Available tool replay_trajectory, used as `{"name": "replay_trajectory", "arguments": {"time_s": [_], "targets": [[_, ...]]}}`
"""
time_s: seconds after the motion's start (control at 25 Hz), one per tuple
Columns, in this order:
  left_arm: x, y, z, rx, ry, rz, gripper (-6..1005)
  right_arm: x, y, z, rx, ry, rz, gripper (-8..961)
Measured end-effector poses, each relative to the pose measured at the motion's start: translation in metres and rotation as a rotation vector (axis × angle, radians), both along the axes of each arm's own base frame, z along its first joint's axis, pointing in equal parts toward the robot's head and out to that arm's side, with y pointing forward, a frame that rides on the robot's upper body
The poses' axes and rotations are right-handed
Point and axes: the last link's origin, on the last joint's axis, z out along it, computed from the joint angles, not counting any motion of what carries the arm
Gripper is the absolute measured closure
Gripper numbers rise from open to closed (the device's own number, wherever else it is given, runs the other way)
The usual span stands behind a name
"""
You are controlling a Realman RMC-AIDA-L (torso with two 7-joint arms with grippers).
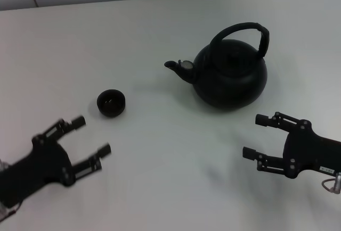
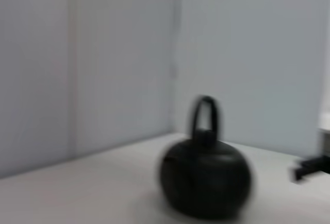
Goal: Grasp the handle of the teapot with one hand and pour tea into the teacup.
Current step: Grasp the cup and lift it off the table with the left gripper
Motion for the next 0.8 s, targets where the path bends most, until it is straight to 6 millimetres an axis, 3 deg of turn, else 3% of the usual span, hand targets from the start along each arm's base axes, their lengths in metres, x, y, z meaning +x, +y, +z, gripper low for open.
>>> {"name": "replay_trajectory", "arguments": {"time_s": [0.04, 0.28, 0.8], "targets": [[0.001, 0.014, 0.002, 0.049, -0.029, 0.05, 180, -0.001, 0.001, 0.0, 0.0, 0.001, 0.004, 149], [0.0, 0.036, 0.007, 0.129, -0.043, 0.118, 186, -0.003, 0.004, -0.001, -0.003, 0.006, 0.009, 149], [-0.001, 0.047, -0.009, 0.108, 0.12, 0.063, 199, -0.005, 0.009, -0.003, -0.001, 0.001, 0.013, 149]]}}
